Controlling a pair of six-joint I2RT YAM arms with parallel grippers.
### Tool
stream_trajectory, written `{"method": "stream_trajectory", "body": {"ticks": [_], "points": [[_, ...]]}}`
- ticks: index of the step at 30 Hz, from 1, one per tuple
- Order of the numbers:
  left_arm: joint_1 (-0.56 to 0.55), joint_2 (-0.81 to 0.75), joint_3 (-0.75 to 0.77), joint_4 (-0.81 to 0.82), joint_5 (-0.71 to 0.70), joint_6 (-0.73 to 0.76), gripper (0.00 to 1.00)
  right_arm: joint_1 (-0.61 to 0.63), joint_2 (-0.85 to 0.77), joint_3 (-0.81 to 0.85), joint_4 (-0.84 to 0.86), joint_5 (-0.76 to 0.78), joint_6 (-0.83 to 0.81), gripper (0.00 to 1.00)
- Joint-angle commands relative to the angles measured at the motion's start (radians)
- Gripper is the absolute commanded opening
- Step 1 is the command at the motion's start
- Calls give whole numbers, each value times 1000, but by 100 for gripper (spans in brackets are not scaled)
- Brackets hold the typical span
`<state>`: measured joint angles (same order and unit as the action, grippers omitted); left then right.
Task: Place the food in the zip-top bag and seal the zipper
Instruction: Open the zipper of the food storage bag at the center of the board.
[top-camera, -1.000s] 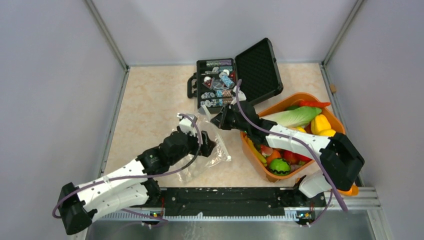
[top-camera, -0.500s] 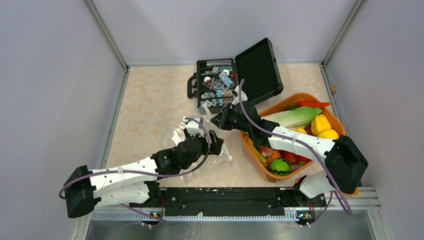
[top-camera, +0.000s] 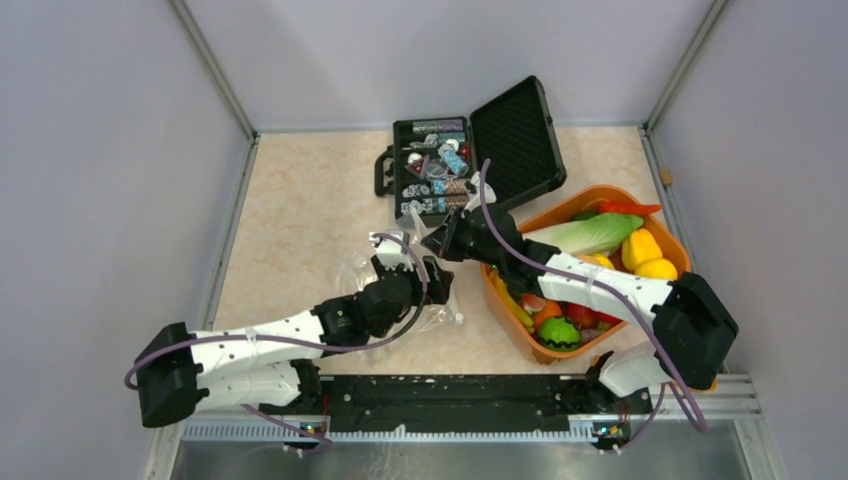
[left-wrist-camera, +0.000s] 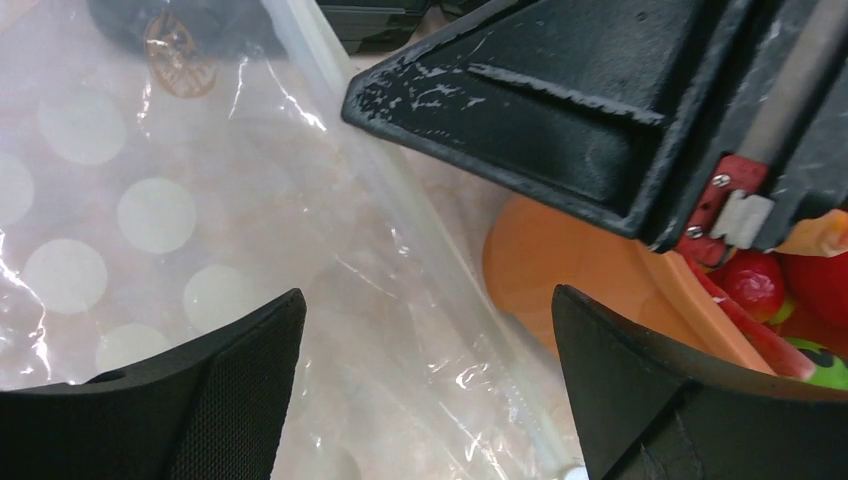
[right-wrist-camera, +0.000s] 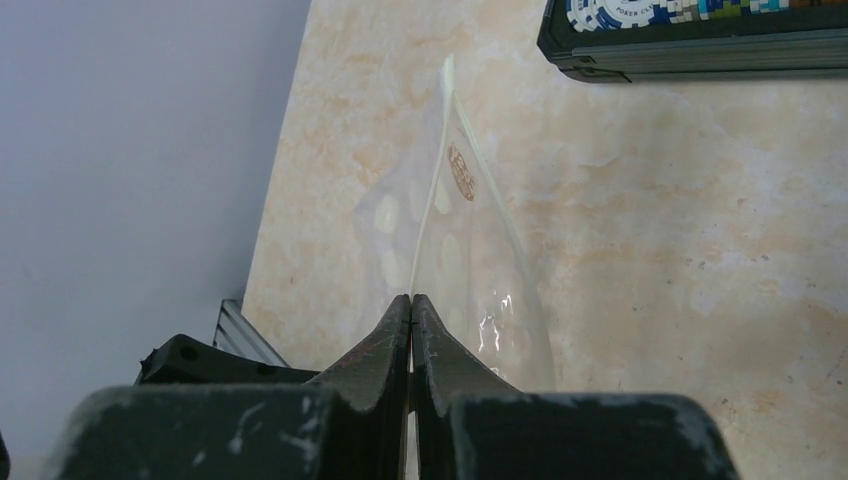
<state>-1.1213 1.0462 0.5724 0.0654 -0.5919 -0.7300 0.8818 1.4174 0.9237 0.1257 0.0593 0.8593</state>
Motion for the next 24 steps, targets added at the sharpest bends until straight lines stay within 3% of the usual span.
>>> {"method": "stream_trajectory", "body": {"ticks": [1,11,16,20,24], "points": [[-6,16,1,114,17,12,92,9,-29,10,19,2,13,0],[-8,105,59,6,-91,-37,79,11,-33,13,18,-10,28,0],[-16,112,75,9,-96,-26,80,11,-30,15,13,2,29,0],[-21,98,68,51,-63,1,90,12,-28,18,3,13,27,0],[-21,116,83,35,-94,-8,88,12,-29,19,9,-4,34,0]]}}
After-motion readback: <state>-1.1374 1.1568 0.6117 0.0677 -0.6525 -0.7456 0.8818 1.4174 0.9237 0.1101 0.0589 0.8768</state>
